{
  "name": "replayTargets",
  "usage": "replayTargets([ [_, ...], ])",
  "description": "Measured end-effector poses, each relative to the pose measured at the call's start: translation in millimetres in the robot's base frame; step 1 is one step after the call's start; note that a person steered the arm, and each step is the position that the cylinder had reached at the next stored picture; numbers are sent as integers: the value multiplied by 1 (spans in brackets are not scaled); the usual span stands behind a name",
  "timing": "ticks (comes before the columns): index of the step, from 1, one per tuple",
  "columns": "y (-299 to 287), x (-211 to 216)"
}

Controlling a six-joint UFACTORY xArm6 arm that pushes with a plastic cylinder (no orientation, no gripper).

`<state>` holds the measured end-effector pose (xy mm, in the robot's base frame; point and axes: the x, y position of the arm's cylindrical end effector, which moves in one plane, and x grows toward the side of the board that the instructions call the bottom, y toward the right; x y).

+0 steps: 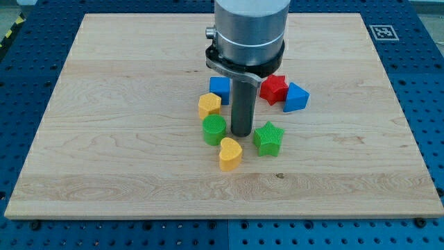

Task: Push the yellow hexagon above the green circle

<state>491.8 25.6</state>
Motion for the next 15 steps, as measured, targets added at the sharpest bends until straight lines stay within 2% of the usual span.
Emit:
replayTargets([
  [2,-66,0],
  [3,-69,0],
  [5,-20,-5],
  [9,-23,-42],
  [11,-29,-46],
  [15,-90,-45],
])
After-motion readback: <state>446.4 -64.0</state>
